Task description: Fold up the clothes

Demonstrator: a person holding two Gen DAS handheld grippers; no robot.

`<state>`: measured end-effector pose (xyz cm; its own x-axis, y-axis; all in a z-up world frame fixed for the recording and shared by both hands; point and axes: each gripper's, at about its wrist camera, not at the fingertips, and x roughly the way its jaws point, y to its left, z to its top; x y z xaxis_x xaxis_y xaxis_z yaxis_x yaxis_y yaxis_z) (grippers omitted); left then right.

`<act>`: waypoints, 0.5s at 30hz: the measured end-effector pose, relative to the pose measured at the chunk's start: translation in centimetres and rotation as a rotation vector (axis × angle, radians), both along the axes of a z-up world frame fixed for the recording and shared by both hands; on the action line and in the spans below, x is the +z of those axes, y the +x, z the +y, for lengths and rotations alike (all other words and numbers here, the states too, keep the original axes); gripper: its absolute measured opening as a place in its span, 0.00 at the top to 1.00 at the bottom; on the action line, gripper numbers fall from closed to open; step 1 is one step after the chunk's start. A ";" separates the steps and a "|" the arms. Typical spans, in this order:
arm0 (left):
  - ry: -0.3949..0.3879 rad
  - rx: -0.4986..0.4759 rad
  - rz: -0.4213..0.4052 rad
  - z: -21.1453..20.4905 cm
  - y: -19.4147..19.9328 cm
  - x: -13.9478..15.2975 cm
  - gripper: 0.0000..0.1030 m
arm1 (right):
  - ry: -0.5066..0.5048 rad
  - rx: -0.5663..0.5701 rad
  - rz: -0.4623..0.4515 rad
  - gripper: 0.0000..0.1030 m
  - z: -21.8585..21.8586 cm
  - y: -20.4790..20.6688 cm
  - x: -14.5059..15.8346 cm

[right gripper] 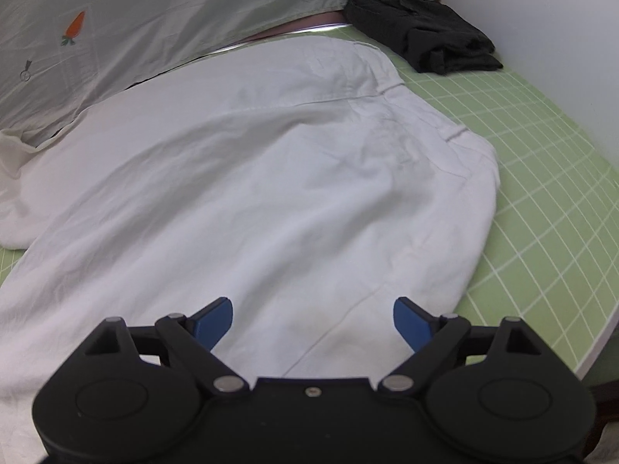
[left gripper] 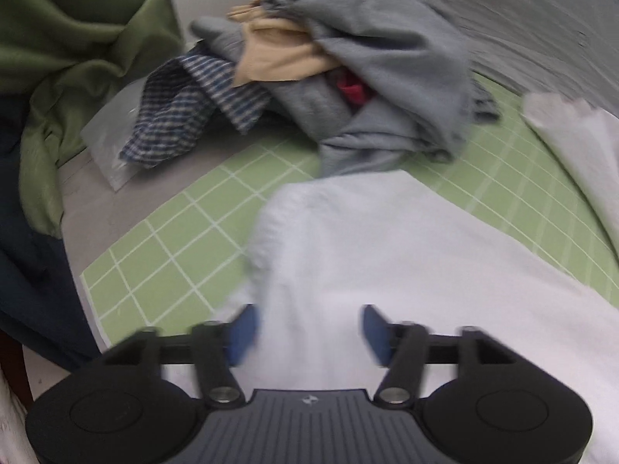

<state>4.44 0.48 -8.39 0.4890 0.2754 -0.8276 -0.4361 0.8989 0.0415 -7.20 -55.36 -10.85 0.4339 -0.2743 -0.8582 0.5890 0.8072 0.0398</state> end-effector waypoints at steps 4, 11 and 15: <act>-0.009 -0.050 0.005 -2.1 -1.1 0.5 0.18 | -0.011 -0.038 -0.010 0.07 -1.2 -1.5 -0.1; -0.087 -0.212 0.021 -11.3 -2.0 0.0 0.18 | 0.060 -0.157 -0.058 0.07 -6.2 -4.4 -0.8; -0.105 -0.249 0.021 -16.6 -2.8 0.2 0.17 | 0.108 -0.218 -0.123 0.07 -11.4 -4.7 -1.4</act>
